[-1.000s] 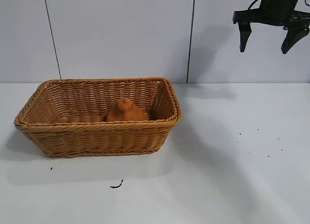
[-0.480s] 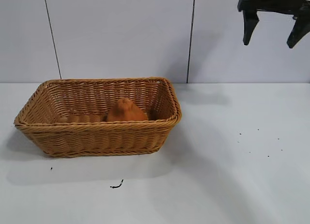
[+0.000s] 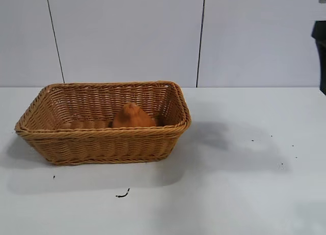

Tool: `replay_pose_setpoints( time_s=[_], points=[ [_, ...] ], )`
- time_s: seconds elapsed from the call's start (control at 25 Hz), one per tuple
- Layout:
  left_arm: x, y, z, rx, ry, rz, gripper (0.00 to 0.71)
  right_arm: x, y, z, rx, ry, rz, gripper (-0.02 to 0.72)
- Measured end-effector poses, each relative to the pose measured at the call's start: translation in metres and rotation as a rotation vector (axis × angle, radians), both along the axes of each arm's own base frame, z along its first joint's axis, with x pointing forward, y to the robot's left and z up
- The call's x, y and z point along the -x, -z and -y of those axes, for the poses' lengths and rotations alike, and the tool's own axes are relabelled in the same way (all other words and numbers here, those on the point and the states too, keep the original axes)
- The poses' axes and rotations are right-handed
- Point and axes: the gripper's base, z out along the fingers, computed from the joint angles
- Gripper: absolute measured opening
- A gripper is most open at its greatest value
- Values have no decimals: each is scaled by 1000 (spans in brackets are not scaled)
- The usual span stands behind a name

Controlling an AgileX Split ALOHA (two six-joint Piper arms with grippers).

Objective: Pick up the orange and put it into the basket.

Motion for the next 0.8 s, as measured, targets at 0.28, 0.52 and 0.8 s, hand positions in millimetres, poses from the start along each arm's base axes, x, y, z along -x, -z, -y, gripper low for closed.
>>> replay_pose_setpoints(
  time_s=[0.28,0.52,0.8],
  points=[
    [0,0,0,0,0,0,666,94,8,4,-2,-29,21,638],
    [0,0,0,0,0,0,666,155,13,3,-28,-98,274,638],
    [0,0,0,0,0,0,666,213,7,0,-73,-168,637,638]
  ],
)
